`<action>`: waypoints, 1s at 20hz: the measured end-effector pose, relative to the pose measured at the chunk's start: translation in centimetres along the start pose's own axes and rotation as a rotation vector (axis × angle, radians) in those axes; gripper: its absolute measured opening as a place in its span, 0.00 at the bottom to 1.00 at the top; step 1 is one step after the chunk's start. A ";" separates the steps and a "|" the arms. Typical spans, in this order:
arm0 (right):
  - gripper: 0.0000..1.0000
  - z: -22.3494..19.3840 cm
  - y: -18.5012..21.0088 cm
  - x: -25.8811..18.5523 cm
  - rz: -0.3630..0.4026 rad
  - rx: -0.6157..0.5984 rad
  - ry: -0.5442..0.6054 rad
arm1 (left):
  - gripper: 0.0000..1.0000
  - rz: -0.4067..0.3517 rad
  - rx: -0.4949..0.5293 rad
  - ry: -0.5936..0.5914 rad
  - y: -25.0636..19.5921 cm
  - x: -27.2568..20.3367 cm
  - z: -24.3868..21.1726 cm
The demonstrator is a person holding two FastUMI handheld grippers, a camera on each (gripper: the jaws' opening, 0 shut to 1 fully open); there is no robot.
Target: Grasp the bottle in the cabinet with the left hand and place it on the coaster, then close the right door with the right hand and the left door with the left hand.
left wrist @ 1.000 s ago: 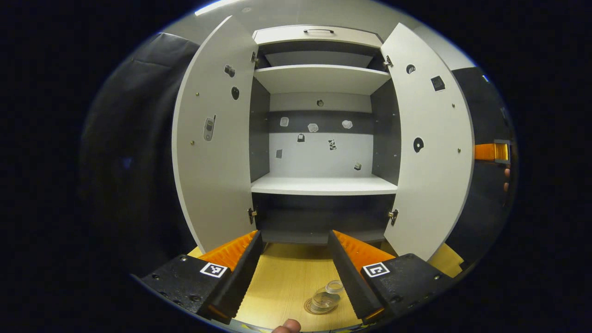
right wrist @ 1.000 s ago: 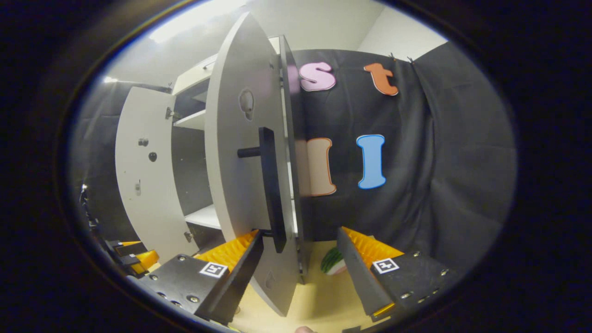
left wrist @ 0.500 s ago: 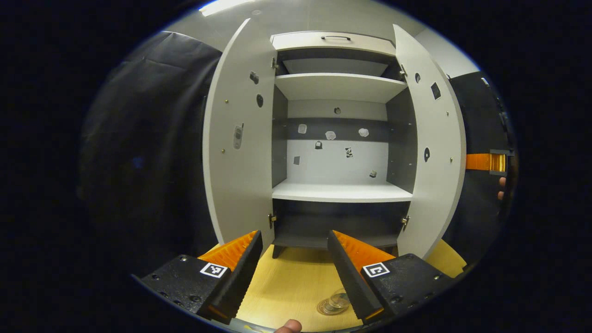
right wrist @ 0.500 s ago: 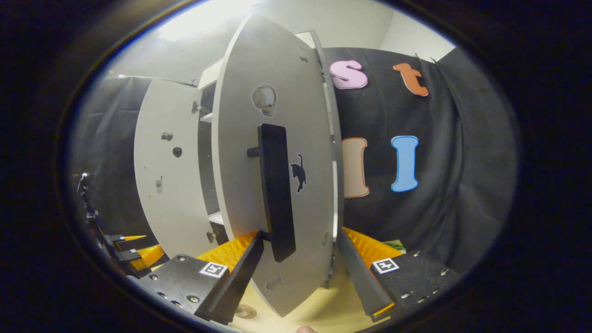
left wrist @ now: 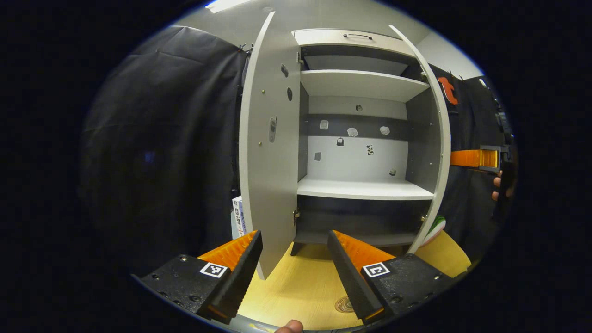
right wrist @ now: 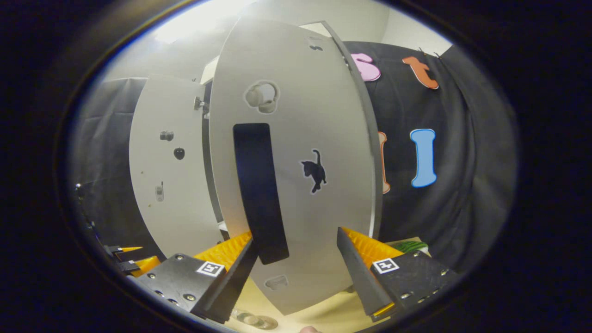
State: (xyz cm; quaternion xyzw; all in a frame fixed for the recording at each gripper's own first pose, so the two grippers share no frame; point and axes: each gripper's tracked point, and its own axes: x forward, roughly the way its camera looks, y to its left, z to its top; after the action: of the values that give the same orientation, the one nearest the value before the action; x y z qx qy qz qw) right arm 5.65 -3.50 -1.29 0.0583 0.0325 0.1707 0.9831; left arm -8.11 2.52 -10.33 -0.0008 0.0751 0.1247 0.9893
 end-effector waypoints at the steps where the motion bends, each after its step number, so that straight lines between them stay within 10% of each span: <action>1: 1.00 0.0 0.4 0.8 -0.001 -0.004 -0.005 | 0.91 0.004 -0.004 -0.005 0.5 0.1 0.3; 20: 1.00 0.4 4.2 12.2 -0.205 -0.096 -0.086 | 0.93 0.057 -0.069 -0.082 12.9 4.2 7.3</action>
State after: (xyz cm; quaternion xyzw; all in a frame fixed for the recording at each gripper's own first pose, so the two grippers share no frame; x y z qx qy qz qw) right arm 15.72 4.52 -0.89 0.0146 -0.0119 0.0680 0.9975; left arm -6.21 16.18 -3.50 -0.0278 0.0299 0.1555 0.9870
